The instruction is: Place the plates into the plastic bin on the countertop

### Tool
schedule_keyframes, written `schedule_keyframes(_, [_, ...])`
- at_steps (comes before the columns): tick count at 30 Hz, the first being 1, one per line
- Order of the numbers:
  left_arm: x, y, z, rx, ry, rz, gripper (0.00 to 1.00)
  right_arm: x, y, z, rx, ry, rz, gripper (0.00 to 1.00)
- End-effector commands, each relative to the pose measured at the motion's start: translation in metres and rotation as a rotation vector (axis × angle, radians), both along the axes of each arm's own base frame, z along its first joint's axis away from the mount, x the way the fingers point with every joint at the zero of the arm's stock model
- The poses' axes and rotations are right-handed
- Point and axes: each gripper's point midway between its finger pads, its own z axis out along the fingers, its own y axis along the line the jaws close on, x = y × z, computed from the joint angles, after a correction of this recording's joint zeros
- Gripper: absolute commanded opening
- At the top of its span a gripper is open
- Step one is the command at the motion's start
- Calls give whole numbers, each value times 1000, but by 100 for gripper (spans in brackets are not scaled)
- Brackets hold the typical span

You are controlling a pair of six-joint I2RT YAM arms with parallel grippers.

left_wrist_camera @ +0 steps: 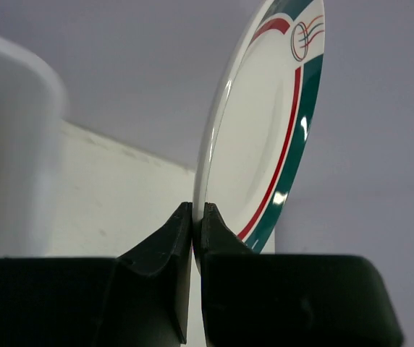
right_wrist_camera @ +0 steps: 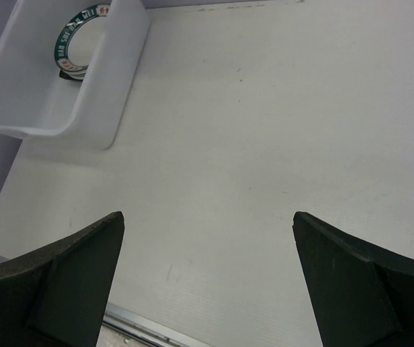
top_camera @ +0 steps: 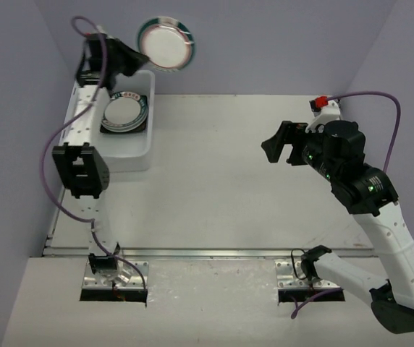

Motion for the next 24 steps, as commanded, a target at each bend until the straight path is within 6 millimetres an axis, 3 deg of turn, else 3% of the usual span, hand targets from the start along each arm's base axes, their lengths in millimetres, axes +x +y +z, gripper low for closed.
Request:
schedule_keyframes(1, [-66, 105, 89, 60, -88, 145, 0, 13, 1, 13, 8, -57, -16, 99])
schedule_keyframes(2, [-76, 138, 87, 67, -69, 200, 0, 15, 2, 12, 10, -55, -18, 99])
schedule_keyframes(4, [-88, 176, 72, 78, -31, 249, 0, 20, 6, 8, 20, -45, -12, 99])
schedule_keyframes(6, [-95, 196, 54, 62, 10, 266, 0, 22, 11, 9, 34, -42, 2, 99])
schedule_keyframes(11, [-94, 214, 29, 58, 52, 291, 0, 30, 18, 8, 44, -38, 14, 99])
schedule_keyframes(24, [-44, 240, -56, -11, 185, 336, 0, 33, 13, -2, 16, -29, -11, 99])
